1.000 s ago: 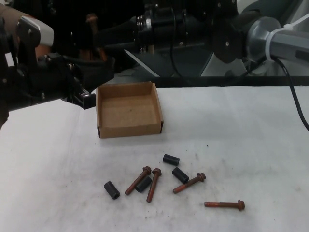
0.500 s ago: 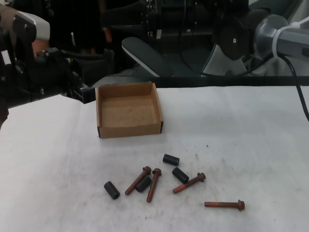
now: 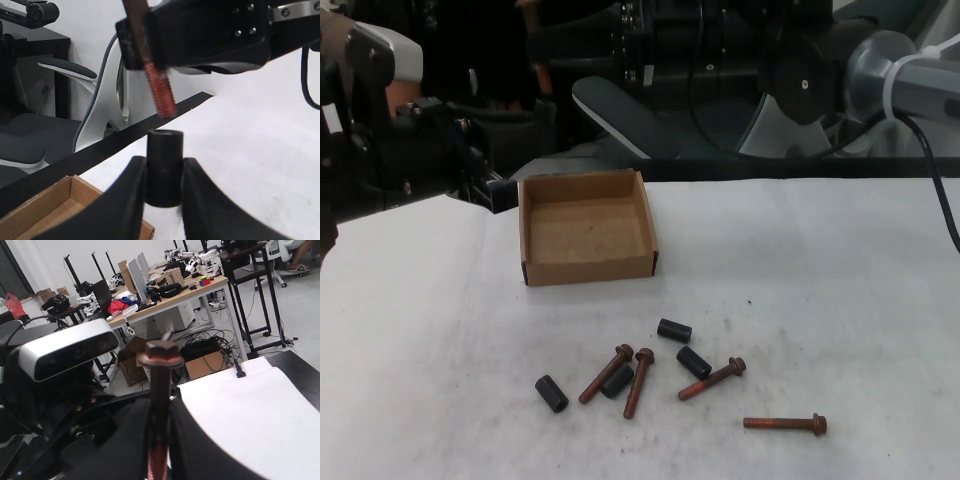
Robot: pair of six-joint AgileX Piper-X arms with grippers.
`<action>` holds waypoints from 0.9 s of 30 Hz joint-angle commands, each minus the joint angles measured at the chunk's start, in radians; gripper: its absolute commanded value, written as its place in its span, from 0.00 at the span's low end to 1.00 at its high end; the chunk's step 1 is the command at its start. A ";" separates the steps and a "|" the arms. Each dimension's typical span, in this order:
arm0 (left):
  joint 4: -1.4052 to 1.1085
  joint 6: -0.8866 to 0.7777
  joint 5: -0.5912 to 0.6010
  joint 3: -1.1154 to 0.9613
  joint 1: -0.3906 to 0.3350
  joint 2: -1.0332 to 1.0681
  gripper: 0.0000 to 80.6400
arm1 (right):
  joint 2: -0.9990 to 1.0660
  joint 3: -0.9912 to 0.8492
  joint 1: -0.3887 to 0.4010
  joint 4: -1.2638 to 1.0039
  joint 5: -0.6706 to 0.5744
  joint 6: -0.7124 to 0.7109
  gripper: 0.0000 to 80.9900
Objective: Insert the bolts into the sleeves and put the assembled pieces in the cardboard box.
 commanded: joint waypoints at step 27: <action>-0.145 -0.121 -0.004 -0.011 -0.002 -0.010 0.01 | -0.010 -0.003 0.003 0.087 -0.011 -0.070 0.00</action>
